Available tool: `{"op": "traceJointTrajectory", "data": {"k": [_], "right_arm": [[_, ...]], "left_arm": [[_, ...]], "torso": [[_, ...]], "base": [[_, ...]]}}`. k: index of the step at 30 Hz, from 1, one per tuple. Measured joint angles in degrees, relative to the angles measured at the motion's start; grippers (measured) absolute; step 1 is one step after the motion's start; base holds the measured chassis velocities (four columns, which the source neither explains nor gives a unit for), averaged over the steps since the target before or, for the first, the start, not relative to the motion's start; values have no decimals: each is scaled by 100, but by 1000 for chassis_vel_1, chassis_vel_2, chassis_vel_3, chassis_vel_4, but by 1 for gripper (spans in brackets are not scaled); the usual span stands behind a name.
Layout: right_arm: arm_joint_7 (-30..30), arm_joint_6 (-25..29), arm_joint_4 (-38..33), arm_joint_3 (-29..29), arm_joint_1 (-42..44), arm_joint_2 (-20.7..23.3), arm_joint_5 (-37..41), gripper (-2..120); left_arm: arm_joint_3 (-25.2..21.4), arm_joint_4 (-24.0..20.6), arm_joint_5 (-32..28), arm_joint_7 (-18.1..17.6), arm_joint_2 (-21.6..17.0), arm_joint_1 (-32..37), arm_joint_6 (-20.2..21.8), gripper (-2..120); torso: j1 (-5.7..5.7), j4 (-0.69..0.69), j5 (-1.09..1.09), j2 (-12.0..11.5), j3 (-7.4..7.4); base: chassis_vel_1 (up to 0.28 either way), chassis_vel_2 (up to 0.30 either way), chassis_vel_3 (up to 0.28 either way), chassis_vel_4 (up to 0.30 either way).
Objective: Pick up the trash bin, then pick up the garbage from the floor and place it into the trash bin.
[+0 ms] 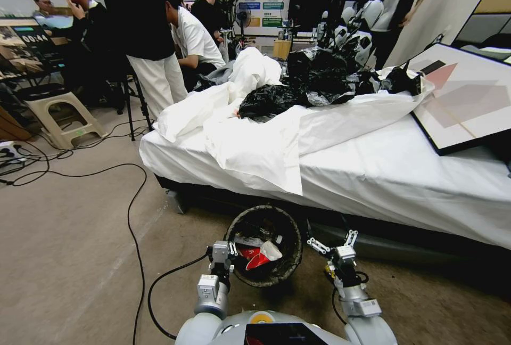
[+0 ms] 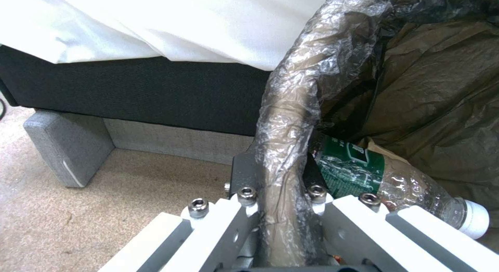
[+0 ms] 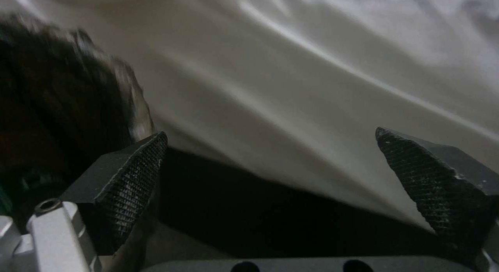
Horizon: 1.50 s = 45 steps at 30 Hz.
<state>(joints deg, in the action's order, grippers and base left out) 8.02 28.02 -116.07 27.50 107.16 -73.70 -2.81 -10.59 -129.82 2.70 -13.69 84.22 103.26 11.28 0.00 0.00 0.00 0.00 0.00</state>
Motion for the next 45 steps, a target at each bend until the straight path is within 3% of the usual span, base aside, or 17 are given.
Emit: {"op": "traceJointTrajectory", "data": {"k": [9, 16, 26, 45], "right_arm": [[130, -746, 299, 54, 102, 331, 458, 100], [42, -1182, 1143, 83, -187, 583, 626, 100], [-290, -1377, 2052, 232, -556, 919, 995, 100], [-609, -1515, 3383, 262, -1193, 899, 1052, 100]], "left_arm": [[-7, 2, -30, 0, -5, -21, -2, 0], [-32, -2, -62, -1, -19, -37, -4, 0], [-33, -3, -70, -5, -7, -38, -4, 0], [-45, -18, -50, -9, -11, 0, -4, 0]], "torso": [[0, 0, 0, 0, 0], [0, 0, 1, 0, 0], [0, 0, 0, 0, 0], [0, 0, 0, 0, 0]], "base": [[0, 0, 0, 0], [0, 0, 0, 0], [0, 0, 0, 0], [0, 0, 0, 0]]}}
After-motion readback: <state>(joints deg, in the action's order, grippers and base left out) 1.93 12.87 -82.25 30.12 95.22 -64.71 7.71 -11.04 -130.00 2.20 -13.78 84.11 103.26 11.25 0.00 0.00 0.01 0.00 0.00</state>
